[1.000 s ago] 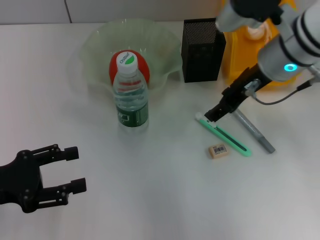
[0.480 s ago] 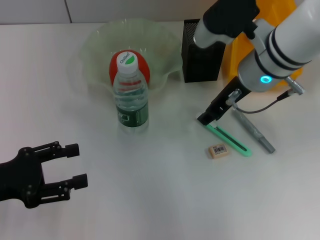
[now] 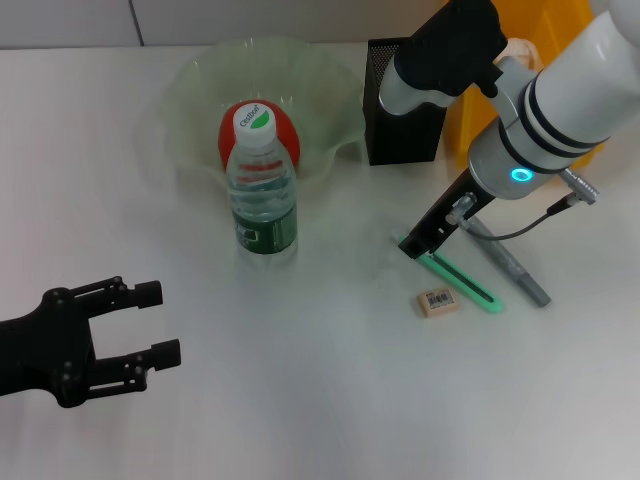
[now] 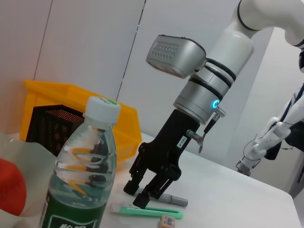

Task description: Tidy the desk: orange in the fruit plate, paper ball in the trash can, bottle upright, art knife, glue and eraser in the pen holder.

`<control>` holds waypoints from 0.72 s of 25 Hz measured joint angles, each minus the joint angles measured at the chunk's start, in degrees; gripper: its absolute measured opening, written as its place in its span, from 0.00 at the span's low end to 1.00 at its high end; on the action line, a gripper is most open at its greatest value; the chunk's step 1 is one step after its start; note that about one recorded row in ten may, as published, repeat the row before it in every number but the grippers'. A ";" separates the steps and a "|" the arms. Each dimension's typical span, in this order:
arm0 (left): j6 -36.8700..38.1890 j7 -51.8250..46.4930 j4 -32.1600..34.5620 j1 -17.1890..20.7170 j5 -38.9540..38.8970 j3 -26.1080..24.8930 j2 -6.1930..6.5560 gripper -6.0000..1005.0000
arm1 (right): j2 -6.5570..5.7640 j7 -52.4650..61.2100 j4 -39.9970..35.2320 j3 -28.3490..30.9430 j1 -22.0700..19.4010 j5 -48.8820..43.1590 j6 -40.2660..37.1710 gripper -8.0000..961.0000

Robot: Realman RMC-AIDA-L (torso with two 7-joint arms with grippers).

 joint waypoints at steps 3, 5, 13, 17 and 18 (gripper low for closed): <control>-0.19 0.00 0.00 -0.31 0.00 -0.02 -0.17 0.78 | 0.00 0.22 1.12 -0.26 0.48 0.00 0.51 0.43; -0.11 0.00 0.06 -0.41 0.00 -0.02 -0.26 0.78 | 0.00 0.29 1.96 -0.30 0.89 0.12 0.84 0.42; 0.04 0.00 0.13 -0.50 0.00 -0.03 -0.41 0.78 | 0.01 0.37 3.74 -0.70 1.27 0.37 2.94 0.40; -0.01 0.00 0.08 -0.50 0.00 -0.02 -0.43 0.78 | 0.04 0.44 4.05 -1.37 1.35 0.40 3.33 0.39; -0.04 0.00 0.05 -0.51 0.00 -0.03 -0.45 0.78 | 0.05 0.44 4.10 -1.51 1.36 0.40 3.35 0.39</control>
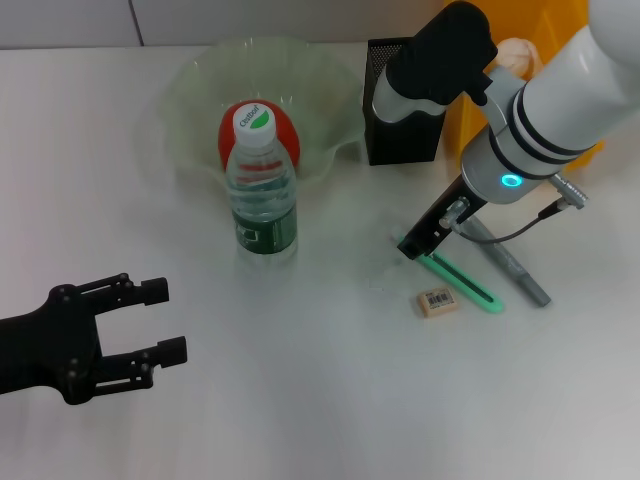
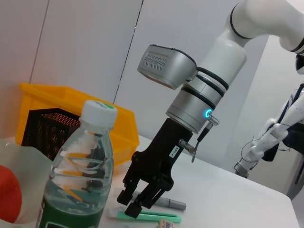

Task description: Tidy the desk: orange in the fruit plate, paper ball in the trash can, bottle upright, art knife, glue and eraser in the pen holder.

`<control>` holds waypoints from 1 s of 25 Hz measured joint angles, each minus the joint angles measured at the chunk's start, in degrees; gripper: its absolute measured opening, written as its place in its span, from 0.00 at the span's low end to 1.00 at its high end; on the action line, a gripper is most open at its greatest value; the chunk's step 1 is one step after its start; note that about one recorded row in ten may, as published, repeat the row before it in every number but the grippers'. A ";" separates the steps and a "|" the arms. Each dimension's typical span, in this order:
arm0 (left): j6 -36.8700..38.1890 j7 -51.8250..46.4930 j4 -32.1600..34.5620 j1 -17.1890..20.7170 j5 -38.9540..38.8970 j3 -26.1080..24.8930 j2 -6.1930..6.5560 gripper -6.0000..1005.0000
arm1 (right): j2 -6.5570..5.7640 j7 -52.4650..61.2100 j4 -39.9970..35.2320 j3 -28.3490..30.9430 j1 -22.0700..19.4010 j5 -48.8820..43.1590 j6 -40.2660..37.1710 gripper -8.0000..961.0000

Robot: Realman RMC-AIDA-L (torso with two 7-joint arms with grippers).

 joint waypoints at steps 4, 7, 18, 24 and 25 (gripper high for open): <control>-0.06 0.00 -0.05 0.00 0.00 0.00 -0.08 0.78 | 0.08 0.02 0.22 -0.23 0.00 0.01 0.05 0.37; -0.08 0.01 -0.04 0.00 0.00 0.00 -0.17 0.78 | 0.11 0.02 0.43 -0.23 0.00 0.01 0.05 0.37; -0.07 0.31 -0.06 0.07 0.00 -0.01 -0.50 0.78 | 0.13 0.87 1.85 -0.30 0.49 0.57 0.24 0.33; -0.13 0.49 -0.08 0.36 0.00 -0.08 -0.49 0.78 | 0.13 0.89 0.58 0.16 0.01 0.93 -0.30 0.20; -0.14 0.50 -0.08 0.39 -0.01 -0.08 -0.49 0.78 | 0.13 0.89 -0.42 0.25 -0.45 0.99 -0.49 0.17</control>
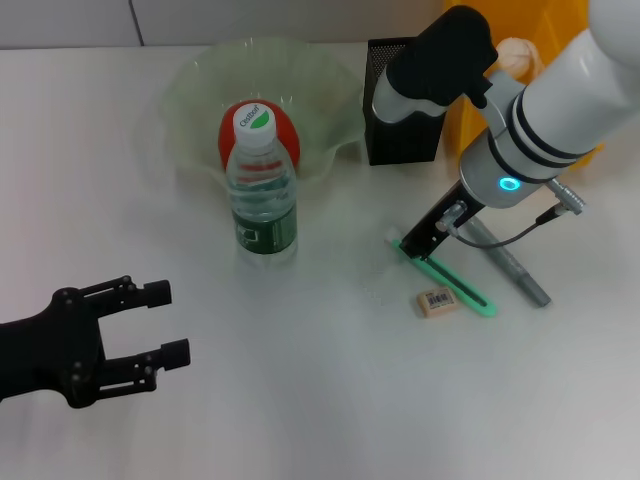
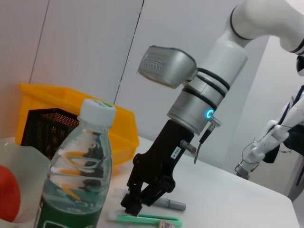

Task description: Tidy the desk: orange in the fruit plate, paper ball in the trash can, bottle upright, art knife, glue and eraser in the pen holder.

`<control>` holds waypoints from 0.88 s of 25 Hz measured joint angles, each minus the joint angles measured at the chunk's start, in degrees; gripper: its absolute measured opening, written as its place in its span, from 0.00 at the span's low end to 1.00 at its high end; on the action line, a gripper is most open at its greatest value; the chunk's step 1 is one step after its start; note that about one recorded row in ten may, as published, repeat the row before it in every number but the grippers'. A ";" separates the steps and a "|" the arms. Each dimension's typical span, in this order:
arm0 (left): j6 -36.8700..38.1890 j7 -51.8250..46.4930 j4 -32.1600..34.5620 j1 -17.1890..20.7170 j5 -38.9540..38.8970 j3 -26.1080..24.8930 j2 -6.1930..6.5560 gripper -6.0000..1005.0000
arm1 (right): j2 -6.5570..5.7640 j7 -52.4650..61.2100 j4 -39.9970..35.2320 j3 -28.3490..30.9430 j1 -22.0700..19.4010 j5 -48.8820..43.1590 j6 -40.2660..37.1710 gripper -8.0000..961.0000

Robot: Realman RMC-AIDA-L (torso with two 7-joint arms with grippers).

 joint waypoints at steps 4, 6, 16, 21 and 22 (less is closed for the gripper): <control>0.09 0.02 0.01 0.15 -0.01 0.00 0.00 0.78 | -0.21 -0.27 -5.68 0.88 -2.88 0.53 -1.52 0.17; 0.22 0.01 0.01 0.15 -0.03 0.00 0.00 0.78 | -0.26 -1.07 -8.69 2.81 -4.45 0.61 -2.51 0.11; 0.30 -0.34 0.00 -0.11 -0.01 0.00 -0.04 0.78 | -0.43 -3.50 -10.30 5.62 -5.01 0.13 -3.91 0.04; 0.06 -0.43 0.00 -0.36 0.01 0.00 -0.15 0.78 | -0.26 -3.64 -7.32 3.65 -4.66 0.18 -1.12 0.11; 0.06 -0.43 0.00 -0.36 0.01 0.00 -0.15 0.78 | -0.26 -3.64 -7.32 3.65 -4.66 0.18 -1.12 0.12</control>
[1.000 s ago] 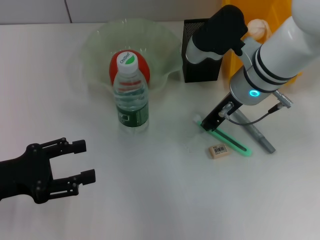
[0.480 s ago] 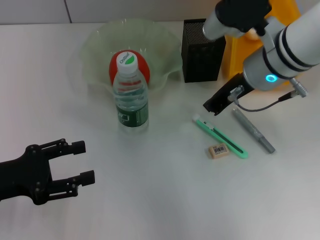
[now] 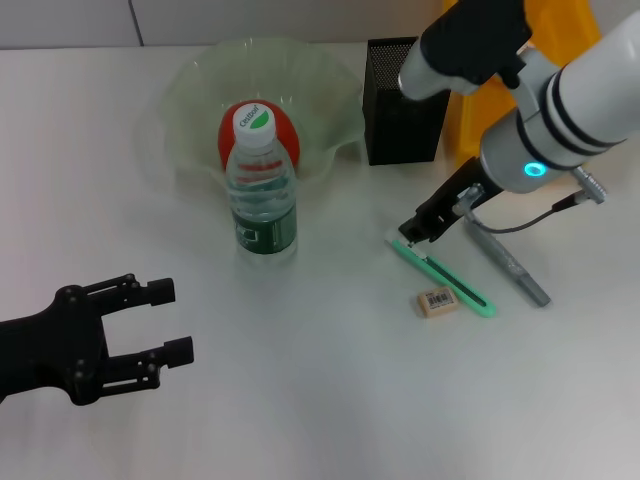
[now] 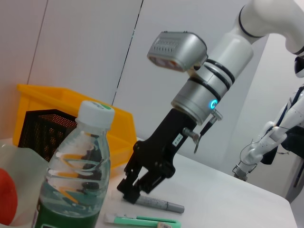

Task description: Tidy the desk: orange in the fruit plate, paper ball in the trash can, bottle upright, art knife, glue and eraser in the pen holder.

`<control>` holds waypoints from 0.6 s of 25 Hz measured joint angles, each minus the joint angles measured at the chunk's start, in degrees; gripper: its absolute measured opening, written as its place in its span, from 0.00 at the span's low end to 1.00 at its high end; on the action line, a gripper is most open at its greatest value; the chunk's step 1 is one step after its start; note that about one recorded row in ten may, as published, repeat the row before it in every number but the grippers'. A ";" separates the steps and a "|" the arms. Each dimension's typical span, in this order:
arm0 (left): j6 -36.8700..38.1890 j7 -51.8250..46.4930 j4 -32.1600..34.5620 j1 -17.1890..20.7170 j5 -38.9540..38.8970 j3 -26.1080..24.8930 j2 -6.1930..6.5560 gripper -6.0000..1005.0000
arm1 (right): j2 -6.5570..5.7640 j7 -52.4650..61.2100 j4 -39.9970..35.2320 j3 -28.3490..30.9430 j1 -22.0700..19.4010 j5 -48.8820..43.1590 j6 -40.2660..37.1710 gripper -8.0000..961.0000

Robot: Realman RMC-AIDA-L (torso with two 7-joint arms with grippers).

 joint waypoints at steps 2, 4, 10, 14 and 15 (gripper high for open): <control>-0.06 0.06 0.00 -0.01 0.00 0.00 -0.01 0.78 | 0.06 0.03 1.13 -0.95 0.25 0.22 1.10 0.15; -0.08 0.13 0.00 -0.02 0.00 0.00 -0.02 0.78 | 0.11 0.22 2.00 -1.67 0.41 0.31 2.02 0.20; -0.45 0.44 -0.15 0.02 0.00 0.00 -0.15 0.78 | 0.23 0.33 4.44 -3.46 0.61 2.35 4.82 0.40; -0.72 0.50 -0.17 0.13 0.00 0.00 -0.29 0.78 | 0.25 0.16 5.24 -3.57 0.73 2.83 5.37 0.47; -0.84 0.50 -0.18 0.16 0.00 0.00 -0.29 0.78 | 0.25 0.16 5.36 -3.68 0.75 2.83 5.41 0.47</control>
